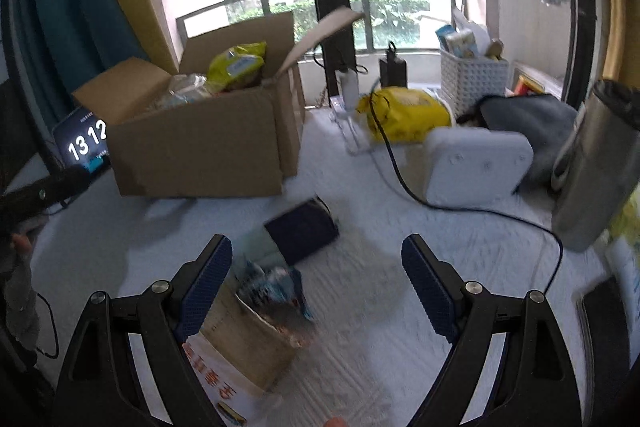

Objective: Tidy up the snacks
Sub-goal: 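Withdraw both open tools from the box back to the table items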

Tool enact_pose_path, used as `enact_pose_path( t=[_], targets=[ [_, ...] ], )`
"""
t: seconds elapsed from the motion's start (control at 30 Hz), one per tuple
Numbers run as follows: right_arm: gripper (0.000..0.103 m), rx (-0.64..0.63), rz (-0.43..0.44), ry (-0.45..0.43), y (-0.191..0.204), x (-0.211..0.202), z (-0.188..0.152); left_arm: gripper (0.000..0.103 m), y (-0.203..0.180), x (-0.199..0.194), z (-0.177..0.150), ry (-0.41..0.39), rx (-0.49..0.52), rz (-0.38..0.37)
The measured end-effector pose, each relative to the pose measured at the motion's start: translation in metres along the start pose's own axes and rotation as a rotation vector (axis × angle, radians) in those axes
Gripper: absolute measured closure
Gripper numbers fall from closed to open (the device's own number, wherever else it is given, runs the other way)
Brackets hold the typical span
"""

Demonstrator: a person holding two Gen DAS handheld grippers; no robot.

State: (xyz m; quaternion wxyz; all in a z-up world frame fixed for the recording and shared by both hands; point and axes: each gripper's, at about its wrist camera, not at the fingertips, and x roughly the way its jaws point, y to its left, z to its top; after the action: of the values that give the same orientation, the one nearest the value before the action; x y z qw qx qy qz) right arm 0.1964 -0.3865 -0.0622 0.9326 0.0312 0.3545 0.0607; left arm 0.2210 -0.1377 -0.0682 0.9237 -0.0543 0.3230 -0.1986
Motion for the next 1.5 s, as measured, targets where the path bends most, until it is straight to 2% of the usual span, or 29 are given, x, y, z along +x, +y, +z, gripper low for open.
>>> enact_pose_path(
  t=[0.17,0.3,0.43,0.57,0.77,0.87,0.97,1.13,1.27,1.5],
  targets=[
    [0.014,0.017,-0.057,0.037,-0.014,0.003,-0.019,0.022,-0.002,0.011,-0.026,0.069,0.007,-0.008],
    [0.014,-0.008,-0.161,0.063,-0.022,0.004,-0.032,0.022,-0.005,0.016,-0.044,0.113,0.035,0.011],
    [0.014,-0.053,-0.219,0.11,-0.022,0.007,-0.049,0.022,-0.007,0.021,-0.061,0.16,0.061,0.004],
    [0.014,-0.092,-0.204,0.147,-0.011,0.012,-0.062,0.022,-0.003,0.024,-0.073,0.196,0.06,0.005],
    [0.014,-0.145,-0.156,0.156,0.017,0.014,-0.067,0.022,0.011,0.02,-0.082,0.221,0.031,0.012],
    [0.014,-0.104,-0.197,0.125,0.006,0.008,-0.063,0.022,0.017,0.014,-0.083,0.216,0.026,0.017],
    [0.014,-0.118,-0.232,0.161,0.003,0.012,-0.066,0.022,0.022,0.012,-0.087,0.224,0.027,0.018],
    [0.014,-0.147,-0.191,0.189,0.025,0.022,-0.074,0.022,0.025,0.013,-0.092,0.244,0.041,0.004],
    [0.014,-0.172,-0.117,0.216,0.063,0.031,-0.075,0.022,0.03,0.008,-0.093,0.243,0.043,-0.007],
    [0.014,-0.259,0.134,0.246,0.146,0.034,-0.079,0.022,0.061,-0.006,-0.084,0.225,-0.069,0.049]
  ],
)
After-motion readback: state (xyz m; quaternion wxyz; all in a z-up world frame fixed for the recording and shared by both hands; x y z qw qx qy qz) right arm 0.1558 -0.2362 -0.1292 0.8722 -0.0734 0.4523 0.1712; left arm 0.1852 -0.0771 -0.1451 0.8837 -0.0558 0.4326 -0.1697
